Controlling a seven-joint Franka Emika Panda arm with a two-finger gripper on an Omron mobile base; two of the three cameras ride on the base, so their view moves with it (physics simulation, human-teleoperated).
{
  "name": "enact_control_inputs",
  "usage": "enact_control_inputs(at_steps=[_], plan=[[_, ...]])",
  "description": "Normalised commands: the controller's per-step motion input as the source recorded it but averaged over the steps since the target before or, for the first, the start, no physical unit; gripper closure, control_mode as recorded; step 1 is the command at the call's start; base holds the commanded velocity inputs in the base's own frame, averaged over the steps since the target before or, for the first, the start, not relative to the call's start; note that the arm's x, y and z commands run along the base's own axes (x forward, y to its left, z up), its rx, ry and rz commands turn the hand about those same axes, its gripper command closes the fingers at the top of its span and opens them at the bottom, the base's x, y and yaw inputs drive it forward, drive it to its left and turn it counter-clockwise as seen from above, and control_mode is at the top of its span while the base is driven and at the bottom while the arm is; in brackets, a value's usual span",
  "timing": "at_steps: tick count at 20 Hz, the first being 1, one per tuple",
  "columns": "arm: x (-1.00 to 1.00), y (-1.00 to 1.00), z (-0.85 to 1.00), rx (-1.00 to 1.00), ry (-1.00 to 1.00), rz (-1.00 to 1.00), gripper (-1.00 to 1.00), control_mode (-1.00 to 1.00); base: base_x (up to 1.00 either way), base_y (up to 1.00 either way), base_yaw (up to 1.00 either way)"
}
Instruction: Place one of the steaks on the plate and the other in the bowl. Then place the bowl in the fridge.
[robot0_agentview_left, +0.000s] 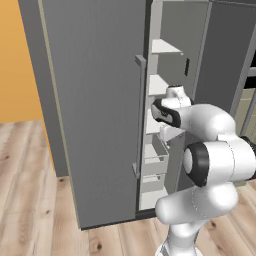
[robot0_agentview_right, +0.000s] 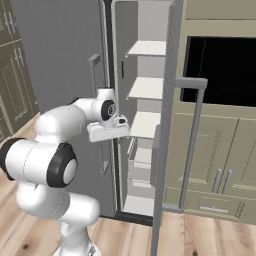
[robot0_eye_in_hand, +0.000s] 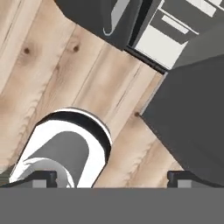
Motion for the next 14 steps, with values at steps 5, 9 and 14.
enact_control_inputs(at_steps=[5, 9, 14], plan=[[0.07, 0.47, 0.05, 0.30, -0.72, -0.59, -1.00, -1.00, 0.00, 0.00, 0.00], [0.19, 0.50, 0.15, 0.00, -0.21, -0.63, -1.00, -1.00, 0.00, 0.00, 0.00], [0.01, 0.48, 0.18, -0.28, -0.05, -0.27, -1.00, -1.00, 0.00, 0.00, 0.00]])
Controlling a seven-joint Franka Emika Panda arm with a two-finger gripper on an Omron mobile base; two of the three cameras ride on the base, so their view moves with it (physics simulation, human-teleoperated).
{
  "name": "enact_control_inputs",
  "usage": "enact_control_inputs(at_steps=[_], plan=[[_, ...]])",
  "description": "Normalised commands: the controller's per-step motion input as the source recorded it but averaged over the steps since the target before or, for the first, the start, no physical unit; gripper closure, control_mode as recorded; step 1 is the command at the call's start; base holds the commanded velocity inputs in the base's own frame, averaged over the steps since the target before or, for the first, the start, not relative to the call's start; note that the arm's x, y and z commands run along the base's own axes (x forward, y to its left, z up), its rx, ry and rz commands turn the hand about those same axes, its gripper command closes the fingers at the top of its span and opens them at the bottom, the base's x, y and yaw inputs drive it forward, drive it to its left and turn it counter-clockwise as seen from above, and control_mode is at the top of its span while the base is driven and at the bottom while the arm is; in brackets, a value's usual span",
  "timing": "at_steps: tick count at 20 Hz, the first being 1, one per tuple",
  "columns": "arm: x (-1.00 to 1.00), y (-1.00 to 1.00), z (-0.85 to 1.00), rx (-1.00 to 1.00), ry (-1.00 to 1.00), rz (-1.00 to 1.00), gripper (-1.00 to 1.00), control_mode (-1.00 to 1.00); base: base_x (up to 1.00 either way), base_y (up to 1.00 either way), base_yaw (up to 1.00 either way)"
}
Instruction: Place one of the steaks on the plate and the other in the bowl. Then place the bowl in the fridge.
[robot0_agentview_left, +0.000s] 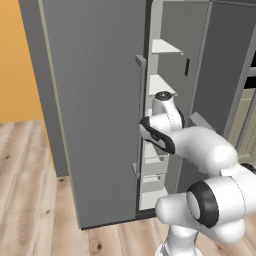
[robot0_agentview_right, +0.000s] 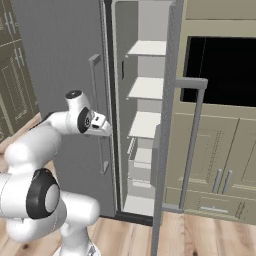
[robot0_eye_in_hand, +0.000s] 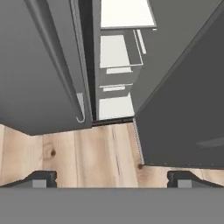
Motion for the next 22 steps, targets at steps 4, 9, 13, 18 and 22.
enact_control_inputs(at_steps=[4, 9, 13, 18, 22], plan=[[0.00, 0.04, 0.08, -0.04, -0.02, -0.03, -1.00, -1.00, 0.00, 0.00, 0.00], [0.39, 0.26, 0.18, 0.05, -0.04, -0.06, -1.00, -1.00, 0.00, 0.00, 0.00], [0.30, 0.00, 0.10, 0.01, -0.06, 0.02, -1.00, -1.00, 0.00, 0.00, 0.00], [0.70, 0.08, 0.01, 0.10, -0.04, 0.00, -1.00, -1.00, 0.00, 0.00, 0.00], [0.56, 0.10, 0.03, 0.05, -0.07, 0.00, -1.00, -1.00, 0.00, 0.00, 0.00]])
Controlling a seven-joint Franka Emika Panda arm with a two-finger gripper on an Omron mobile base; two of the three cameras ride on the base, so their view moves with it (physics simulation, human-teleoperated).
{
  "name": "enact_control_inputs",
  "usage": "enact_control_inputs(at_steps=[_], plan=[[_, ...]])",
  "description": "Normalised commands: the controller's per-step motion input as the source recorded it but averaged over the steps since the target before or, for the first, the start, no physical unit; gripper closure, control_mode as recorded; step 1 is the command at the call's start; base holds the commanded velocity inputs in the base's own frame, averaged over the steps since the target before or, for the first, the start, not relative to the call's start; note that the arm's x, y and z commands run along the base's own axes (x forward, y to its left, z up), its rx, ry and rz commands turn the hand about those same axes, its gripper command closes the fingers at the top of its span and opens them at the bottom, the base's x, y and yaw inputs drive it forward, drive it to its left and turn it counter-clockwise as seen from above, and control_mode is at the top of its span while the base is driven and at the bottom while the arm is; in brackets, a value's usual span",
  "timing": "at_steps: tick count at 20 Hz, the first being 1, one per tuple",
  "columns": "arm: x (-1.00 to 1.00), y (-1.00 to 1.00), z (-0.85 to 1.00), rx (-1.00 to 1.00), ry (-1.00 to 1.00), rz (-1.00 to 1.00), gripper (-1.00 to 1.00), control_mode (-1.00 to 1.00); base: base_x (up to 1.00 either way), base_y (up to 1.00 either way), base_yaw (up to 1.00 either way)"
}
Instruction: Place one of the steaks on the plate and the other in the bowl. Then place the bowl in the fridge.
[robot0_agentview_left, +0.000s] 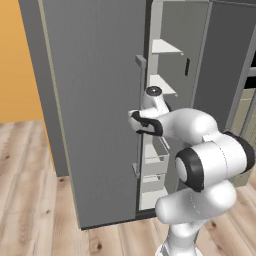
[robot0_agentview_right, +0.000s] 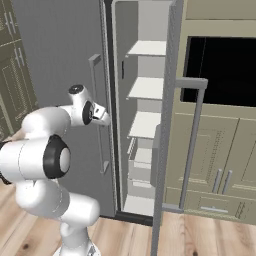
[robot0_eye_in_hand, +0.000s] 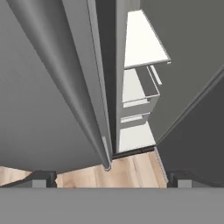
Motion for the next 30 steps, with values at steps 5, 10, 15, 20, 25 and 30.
enact_control_inputs(at_steps=[5, 10, 15, 20, 25, 30], plan=[[0.46, 0.04, 0.01, 0.01, -0.05, -0.01, -1.00, -1.00, 0.00, 0.00, 0.00], [0.33, 0.02, 0.01, -0.04, -0.03, 0.00, -1.00, -1.00, 0.00, 0.00, 0.00], [0.45, 0.09, 0.00, -0.07, -0.07, 0.01, -1.00, -1.00, 0.00, 0.00, 0.00], [0.35, 0.00, 0.00, 0.01, 0.00, 0.00, -1.00, -1.00, 0.00, 0.00, 0.00], [0.35, 0.18, 0.00, 0.00, -0.06, 0.01, -1.00, -1.00, 0.00, 0.00, 0.00], [0.34, 0.42, 0.09, 0.00, -0.01, 0.06, -1.00, -1.00, 0.00, 0.00, 0.00]])
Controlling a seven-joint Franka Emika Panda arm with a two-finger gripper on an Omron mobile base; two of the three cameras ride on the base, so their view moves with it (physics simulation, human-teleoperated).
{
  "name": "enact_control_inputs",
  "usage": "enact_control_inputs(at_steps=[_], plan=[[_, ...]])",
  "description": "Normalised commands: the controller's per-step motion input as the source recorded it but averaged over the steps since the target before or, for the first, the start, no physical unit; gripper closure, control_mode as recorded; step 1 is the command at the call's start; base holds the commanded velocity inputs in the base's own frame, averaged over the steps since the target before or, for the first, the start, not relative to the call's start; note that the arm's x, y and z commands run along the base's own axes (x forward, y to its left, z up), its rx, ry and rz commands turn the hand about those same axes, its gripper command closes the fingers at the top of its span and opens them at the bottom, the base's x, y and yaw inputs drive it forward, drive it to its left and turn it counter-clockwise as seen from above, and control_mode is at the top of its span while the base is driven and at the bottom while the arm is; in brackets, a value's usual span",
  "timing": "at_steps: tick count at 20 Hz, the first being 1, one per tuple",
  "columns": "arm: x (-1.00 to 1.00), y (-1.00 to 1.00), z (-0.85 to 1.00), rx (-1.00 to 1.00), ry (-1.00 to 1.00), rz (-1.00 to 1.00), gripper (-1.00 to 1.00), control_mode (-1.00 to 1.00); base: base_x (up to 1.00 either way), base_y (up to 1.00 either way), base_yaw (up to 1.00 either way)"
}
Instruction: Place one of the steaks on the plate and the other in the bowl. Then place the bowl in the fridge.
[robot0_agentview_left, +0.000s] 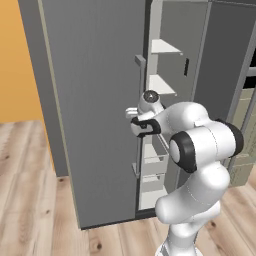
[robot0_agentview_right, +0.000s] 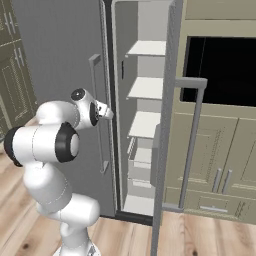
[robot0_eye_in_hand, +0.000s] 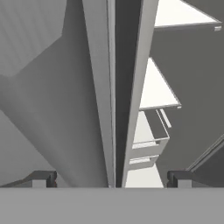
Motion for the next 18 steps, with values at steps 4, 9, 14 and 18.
enact_control_inputs(at_steps=[4, 9, 14, 18], plan=[[0.34, 0.54, 0.25, 0.00, 0.00, 0.02, -1.00, -1.00, 0.00, 0.00, 0.00], [0.07, 0.44, 0.38, -0.05, 0.03, 0.00, -1.00, -1.00, 0.00, 0.00, 0.00], [0.18, 0.16, 0.26, -0.08, 0.03, 0.00, -1.00, -1.00, 0.00, 0.00, 0.00], [0.38, -0.19, -0.04, 0.00, 0.00, 0.00, -1.00, -1.00, 0.00, 0.00, 0.00]])
